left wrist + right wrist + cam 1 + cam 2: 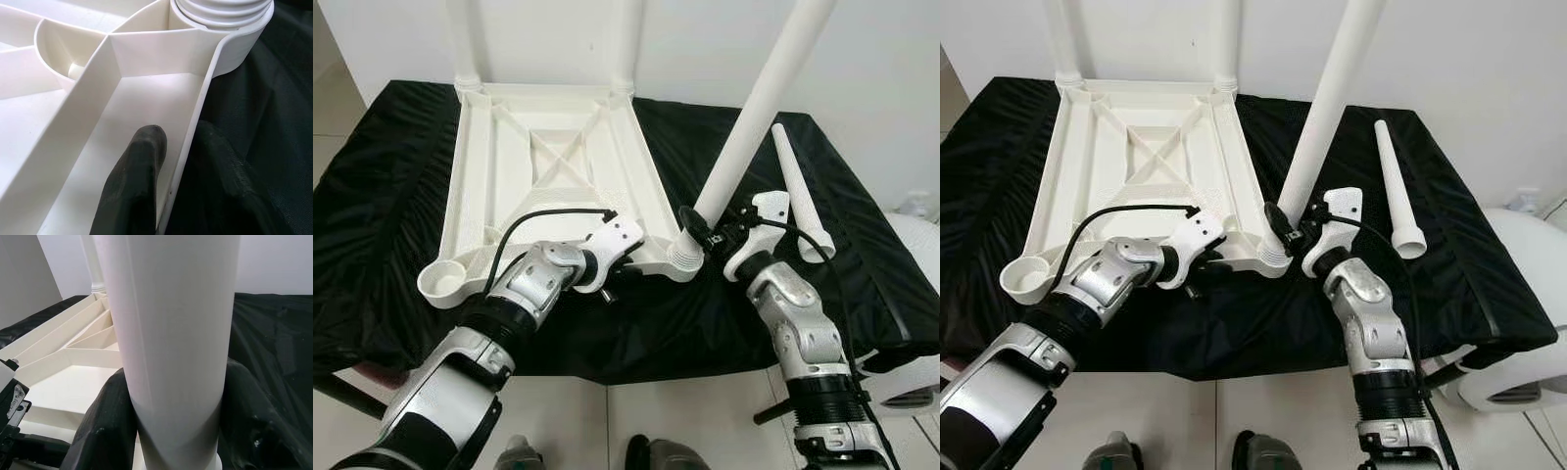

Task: Building children table

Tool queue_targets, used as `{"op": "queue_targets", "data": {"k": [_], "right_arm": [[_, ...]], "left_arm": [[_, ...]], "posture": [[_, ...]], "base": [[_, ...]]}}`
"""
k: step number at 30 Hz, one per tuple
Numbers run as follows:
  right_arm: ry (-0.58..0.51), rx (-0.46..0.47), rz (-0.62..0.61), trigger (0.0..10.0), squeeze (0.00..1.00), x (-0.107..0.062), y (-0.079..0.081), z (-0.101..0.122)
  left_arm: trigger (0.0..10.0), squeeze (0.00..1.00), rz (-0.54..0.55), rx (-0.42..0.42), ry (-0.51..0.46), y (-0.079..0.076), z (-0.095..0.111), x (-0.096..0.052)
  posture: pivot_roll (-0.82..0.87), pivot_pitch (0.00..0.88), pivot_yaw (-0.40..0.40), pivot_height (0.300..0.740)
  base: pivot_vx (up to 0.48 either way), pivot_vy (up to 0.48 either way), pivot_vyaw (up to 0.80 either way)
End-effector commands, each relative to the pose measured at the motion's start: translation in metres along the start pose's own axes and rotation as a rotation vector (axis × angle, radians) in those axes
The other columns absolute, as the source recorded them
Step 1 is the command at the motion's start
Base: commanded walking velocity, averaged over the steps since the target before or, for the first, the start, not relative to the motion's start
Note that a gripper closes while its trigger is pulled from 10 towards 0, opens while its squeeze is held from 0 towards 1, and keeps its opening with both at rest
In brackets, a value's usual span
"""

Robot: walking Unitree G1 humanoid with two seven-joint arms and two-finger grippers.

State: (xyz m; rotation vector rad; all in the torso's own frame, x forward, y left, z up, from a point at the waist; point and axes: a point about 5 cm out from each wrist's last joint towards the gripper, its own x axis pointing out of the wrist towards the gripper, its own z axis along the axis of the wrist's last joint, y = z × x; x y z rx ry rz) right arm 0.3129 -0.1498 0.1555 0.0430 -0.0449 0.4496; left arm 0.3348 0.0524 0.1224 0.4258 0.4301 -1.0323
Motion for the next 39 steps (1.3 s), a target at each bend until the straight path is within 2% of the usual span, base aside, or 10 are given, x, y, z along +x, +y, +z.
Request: {"op": "queue_targets", "data": {"k": [1,11,18,39], "right_arm": [[0.15,0.057,-0.034,10.0,0.0,-0.004,-0.003,-0.032],[0.155,0.064,-0.053,10.0,0.0,-0.003,-0.003,-0.037],[0.124,0.054,-0.134,10.0,0.0,0.005,-0.006,-0.034],[0.068,0.073,-0.23,10.0,0.0,0.028,0.008,-0.031]], "left_arm": [[10.0,0.0,0.046,0.034,-0.055,0.005,0.017,-0.003],[10.0,0.0,0.047,0.033,-0.061,0.005,0.018,-0.004],[10.0,0.0,0.045,0.031,-0.069,0.004,0.02,-0.004],[10.0,0.0,0.039,0.037,-0.09,0.0,0.023,-0.009]], "posture": [[0.02,0.034,-0.063,0.74],[0.01,0.032,-0.065,0.74],[0.02,0.042,-0.066,0.74],[0.03,0.065,-0.071,0.74]], "base": [[0.0,0.0,0.0],[0.0,0.0,0.0],[0.0,0.0,0.0],[0.0,0.0,0.0]]}}
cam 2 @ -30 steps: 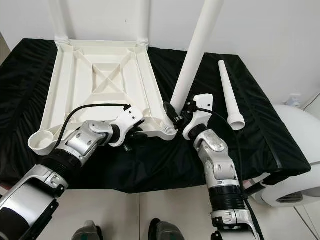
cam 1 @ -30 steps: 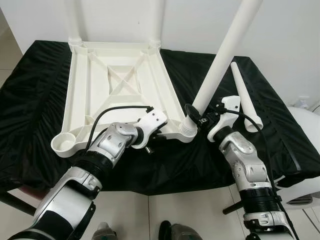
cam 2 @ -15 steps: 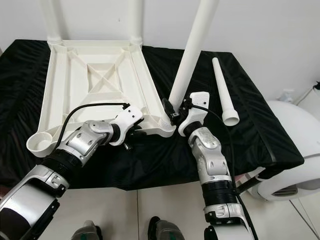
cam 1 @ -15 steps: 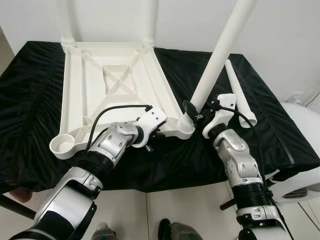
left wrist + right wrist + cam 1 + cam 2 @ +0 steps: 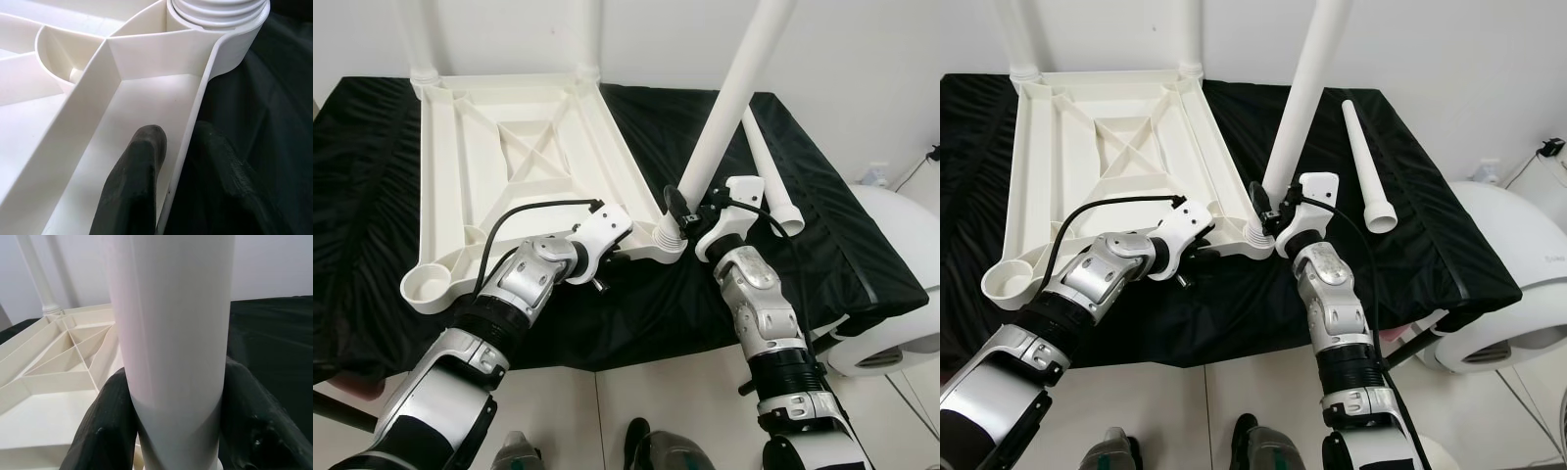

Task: Building children table

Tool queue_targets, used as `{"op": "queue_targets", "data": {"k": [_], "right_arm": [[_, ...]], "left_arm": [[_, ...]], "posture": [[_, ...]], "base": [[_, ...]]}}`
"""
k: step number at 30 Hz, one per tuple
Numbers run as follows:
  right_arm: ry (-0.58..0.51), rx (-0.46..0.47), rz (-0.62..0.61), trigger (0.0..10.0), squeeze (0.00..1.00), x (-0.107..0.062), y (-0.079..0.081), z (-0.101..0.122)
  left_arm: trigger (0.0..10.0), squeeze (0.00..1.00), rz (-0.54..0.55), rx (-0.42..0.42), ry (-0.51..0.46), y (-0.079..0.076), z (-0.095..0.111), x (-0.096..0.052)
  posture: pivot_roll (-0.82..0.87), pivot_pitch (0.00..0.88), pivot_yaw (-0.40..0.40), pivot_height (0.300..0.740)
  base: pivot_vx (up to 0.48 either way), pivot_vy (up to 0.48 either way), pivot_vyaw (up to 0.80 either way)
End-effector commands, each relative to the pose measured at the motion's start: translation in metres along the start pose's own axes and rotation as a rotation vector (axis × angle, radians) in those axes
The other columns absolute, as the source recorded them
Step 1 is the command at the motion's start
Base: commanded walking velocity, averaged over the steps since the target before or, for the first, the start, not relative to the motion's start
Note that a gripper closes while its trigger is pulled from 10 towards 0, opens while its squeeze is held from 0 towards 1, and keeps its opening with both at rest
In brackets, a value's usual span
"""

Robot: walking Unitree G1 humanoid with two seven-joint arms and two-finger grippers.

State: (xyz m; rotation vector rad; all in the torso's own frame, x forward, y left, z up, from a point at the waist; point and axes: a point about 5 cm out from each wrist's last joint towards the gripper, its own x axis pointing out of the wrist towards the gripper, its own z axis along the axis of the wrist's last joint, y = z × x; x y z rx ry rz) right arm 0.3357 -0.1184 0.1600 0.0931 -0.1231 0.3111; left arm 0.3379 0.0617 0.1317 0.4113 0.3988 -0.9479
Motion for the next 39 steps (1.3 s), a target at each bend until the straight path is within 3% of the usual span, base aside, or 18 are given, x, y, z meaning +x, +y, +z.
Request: {"op": "queue_targets", "data": {"k": [1,39], "right_arm": [[0.156,0.028,-0.103,10.0,0.0,-0.007,-0.012,-0.032],[0.114,-0.004,-0.205,10.0,0.0,0.007,0.001,-0.037]], "left_arm": [[10.0,0.0,-0.049,0.053,-0.07,-0.009,0.02,0.0],[10.0,0.0,-0.023,0.031,-0.103,-0.012,0.027,-0.005]], "posture": [[0.03,0.067,-0.072,0.74],[0.04,0.08,-0.095,0.74]], "base": [[0.0,0.0,0.0],[0.0,0.0,0.0]]}}
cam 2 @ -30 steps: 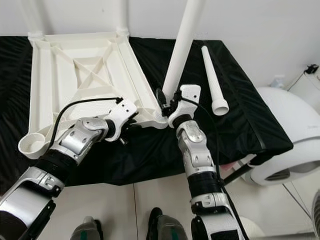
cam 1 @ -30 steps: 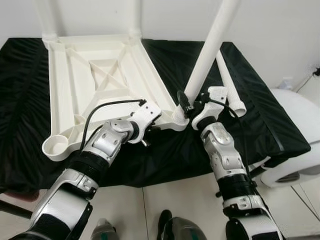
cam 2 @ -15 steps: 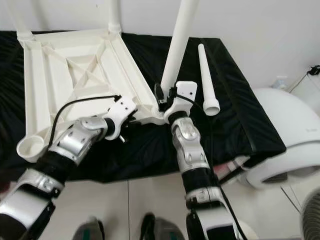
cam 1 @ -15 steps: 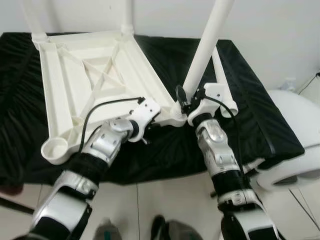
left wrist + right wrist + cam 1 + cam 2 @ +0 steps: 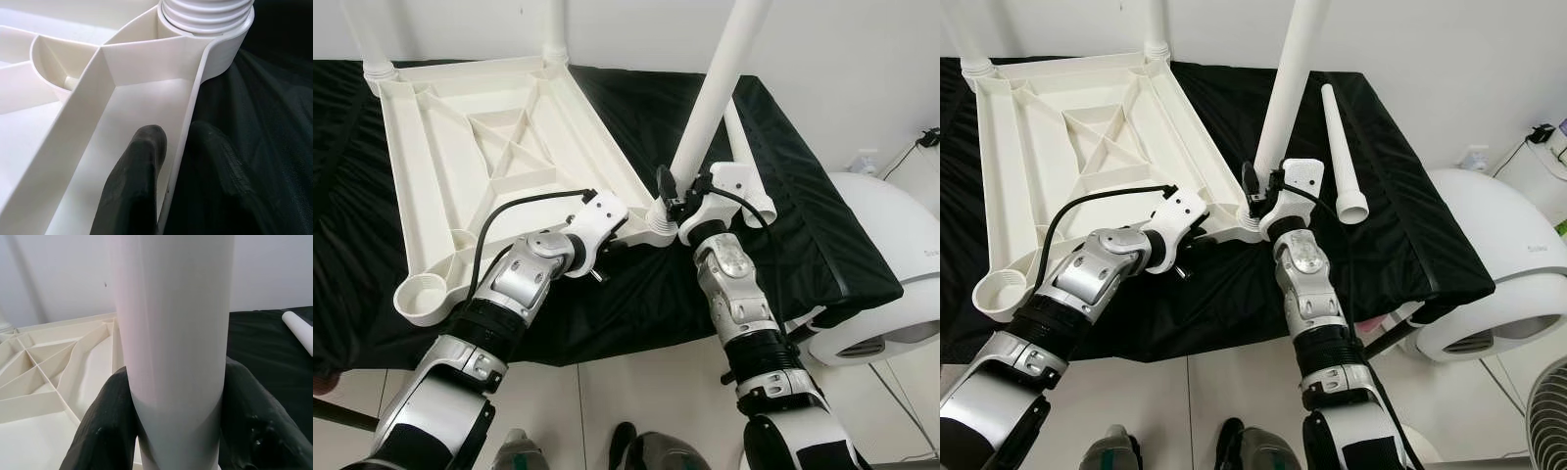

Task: Building children table

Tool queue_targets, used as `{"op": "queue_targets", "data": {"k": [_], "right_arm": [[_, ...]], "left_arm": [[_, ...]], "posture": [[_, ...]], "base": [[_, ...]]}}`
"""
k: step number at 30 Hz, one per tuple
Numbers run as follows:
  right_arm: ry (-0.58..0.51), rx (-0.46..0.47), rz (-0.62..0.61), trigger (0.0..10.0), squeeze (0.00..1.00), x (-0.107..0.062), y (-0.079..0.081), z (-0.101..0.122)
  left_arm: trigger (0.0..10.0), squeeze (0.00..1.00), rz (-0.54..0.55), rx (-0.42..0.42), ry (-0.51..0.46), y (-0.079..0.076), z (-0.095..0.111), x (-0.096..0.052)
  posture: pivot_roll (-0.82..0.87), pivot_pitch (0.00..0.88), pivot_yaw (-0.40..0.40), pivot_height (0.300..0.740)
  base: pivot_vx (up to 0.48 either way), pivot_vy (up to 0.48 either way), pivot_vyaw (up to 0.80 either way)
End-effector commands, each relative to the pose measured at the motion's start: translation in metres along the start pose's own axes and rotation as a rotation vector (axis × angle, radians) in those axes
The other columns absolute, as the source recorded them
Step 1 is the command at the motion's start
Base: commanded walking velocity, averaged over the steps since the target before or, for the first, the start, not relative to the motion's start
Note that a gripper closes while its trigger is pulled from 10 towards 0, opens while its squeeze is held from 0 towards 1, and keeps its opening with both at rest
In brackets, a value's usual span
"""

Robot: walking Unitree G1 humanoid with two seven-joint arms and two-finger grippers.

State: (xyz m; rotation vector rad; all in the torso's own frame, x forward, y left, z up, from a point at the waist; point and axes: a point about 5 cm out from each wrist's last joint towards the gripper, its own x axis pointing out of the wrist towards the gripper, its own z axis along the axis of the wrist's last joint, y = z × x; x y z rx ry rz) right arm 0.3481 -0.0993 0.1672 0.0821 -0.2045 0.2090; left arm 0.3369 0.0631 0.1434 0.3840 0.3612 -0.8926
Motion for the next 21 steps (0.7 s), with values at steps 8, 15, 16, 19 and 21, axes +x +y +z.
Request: {"op": "queue_targets", "data": {"k": [8,15,16,19,21], "right_arm": [[0.19,0.009,-0.164,10.0,0.0,-0.0121,-0.01,-0.0408],[0.186,0.003,-0.247,10.0,0.0,-0.0124,-0.0082,-0.0421],[0.181,-0.002,-0.267,10.0,0.0,-0.0124,-0.0075,-0.0417],[0.17,-0.007,-0.311,10.0,0.0,-0.0118,-0.0068,-0.0403],[0.161,-0.011,-0.337,10.0,0.0,-0.01,-0.0052,-0.0388]], "left_arm": [[10.0,0.0,-0.077,0.045,-0.073,-0.0142,0.0186,0.0018],[10.0,0.0,-0.071,0.043,-0.075,-0.0126,0.02,0.0005],[10.0,0.0,-0.069,0.043,-0.077,-0.0122,0.0206,0.0001],[10.0,0.0,-0.067,0.042,-0.078,-0.0118,0.0214,-0.0004],[10.0,0.0,-0.067,0.043,-0.078,-0.012,0.0216,-0.0005]], "posture": [[0.04,0.074,-0.099,0.74],[0.05,0.07,-0.099,0.74],[0.05,0.07,-0.099,0.74],[0.05,0.07,-0.099,0.74],[0.05,0.072,-0.098,0.74]], "base": [[0.0,0.0,0.0],[0.0,0.0,0.0],[0.0,0.0,0.0],[0.0,0.0,0.0],[0.0,0.0,0.0]]}}
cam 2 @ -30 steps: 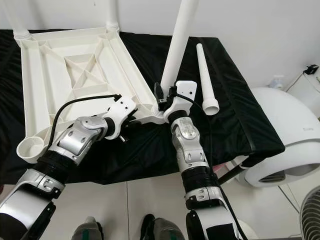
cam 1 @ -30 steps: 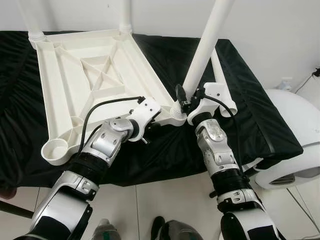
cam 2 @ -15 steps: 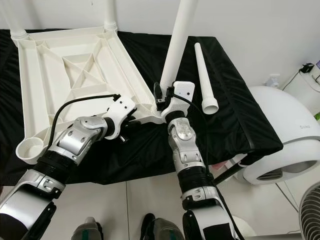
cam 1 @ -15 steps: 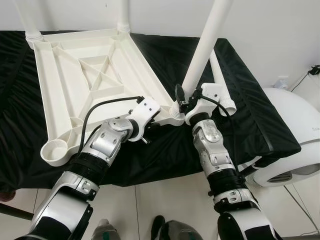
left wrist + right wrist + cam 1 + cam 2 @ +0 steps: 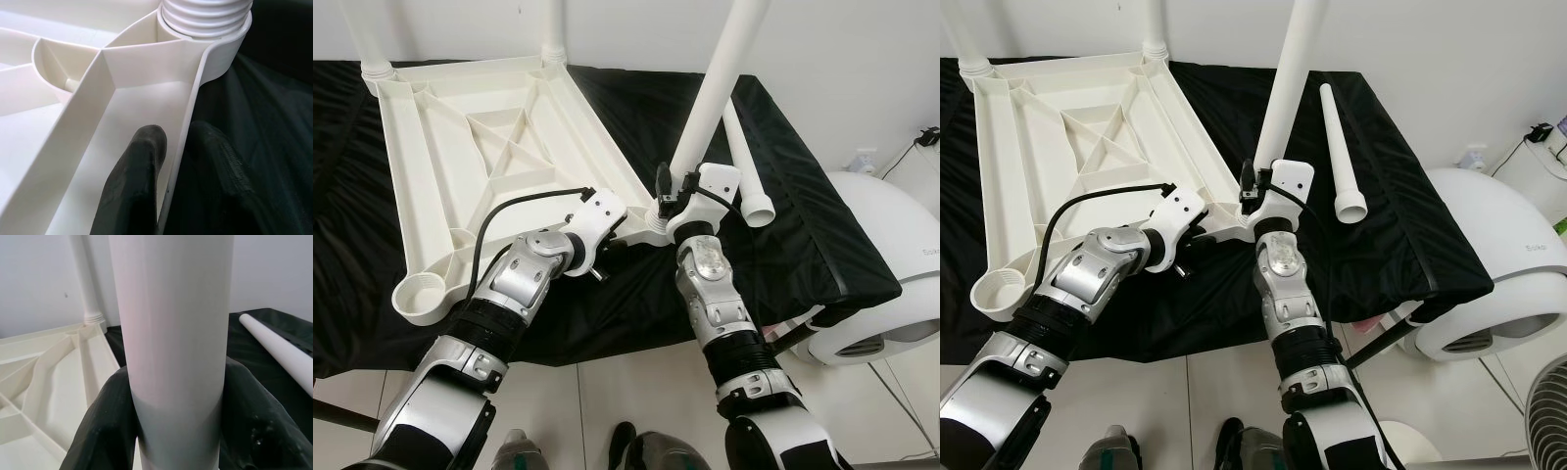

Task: Building children table

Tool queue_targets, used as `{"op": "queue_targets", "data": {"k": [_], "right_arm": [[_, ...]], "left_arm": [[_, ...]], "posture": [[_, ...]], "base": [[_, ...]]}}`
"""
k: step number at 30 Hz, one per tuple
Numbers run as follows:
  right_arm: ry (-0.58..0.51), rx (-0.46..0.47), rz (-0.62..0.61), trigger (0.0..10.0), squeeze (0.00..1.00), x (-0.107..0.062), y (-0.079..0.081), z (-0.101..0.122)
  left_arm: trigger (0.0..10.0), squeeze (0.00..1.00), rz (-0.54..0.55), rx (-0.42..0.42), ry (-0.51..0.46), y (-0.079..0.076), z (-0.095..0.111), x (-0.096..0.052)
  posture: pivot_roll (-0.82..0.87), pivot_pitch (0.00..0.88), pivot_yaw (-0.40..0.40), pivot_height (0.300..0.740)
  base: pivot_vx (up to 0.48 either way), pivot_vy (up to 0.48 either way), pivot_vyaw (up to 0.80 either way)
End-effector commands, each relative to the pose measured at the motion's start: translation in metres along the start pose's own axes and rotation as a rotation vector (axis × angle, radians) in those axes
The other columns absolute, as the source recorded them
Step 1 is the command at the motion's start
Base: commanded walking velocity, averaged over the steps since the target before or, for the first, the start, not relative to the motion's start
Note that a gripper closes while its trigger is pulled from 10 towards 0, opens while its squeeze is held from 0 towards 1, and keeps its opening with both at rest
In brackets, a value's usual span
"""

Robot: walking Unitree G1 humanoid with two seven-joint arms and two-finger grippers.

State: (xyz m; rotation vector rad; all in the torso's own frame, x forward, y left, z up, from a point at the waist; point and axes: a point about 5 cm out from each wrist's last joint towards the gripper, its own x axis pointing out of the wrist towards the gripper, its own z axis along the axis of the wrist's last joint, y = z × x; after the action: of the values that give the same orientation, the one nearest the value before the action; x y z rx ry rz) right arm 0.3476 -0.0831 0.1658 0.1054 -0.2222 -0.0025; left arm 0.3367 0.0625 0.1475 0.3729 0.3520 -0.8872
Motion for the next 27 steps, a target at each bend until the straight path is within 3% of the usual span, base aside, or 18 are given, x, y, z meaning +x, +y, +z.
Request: {"op": "queue_targets", "data": {"k": [1,10,17,18,19,27], "right_arm": [[0.184,-0.032,-0.13,10.0,0.0,-0.008,-0.023,-0.035],[0.157,-0.019,-0.102,10.0,0.0,-0.001,0.003,-0.028],[0.152,-0.001,-0.071,10.0,0.0,0.0,0.011,-0.026],[0.144,-0.004,-0.064,10.0,0.35,0.0,0.011,-0.025],[0.136,0.012,-0.04,10.0,1.0,-0.001,0.011,-0.025],[0.086,0.006,0.009,10.0,1.0,-0.004,0.006,-0.022]], "left_arm": [[10.0,0.0,-0.074,0.05,-0.066,-0.012,0.018,0.001],[10.0,0.0,-0.071,0.046,-0.067,-0.011,0.018,0.0],[10.0,0.0,-0.071,0.043,-0.067,-0.011,0.019,0.0],[10.0,0.0,-0.07,0.042,-0.067,-0.011,0.018,0.0],[10.0,0.0,-0.069,0.042,-0.067,-0.011,0.018,0.0],[10.0,0.0,-0.065,0.038,-0.068,-0.01,0.018,-0.001]], "posture": [[0.05,0.072,-0.098,0.74],[0.05,0.077,-0.096,0.74],[0.05,0.079,-0.098,0.74],[0.05,0.08,-0.099,0.74],[0.05,0.08,-0.099,0.74],[0.05,0.078,-0.1,0.74]], "base": [[0.0,0.0,0.0],[0.0,0.0,0.0],[0.0,0.0,0.0],[0.0,0.0,0.0],[0.0,0.0,0.0],[0.0,0.0,0.0]]}}
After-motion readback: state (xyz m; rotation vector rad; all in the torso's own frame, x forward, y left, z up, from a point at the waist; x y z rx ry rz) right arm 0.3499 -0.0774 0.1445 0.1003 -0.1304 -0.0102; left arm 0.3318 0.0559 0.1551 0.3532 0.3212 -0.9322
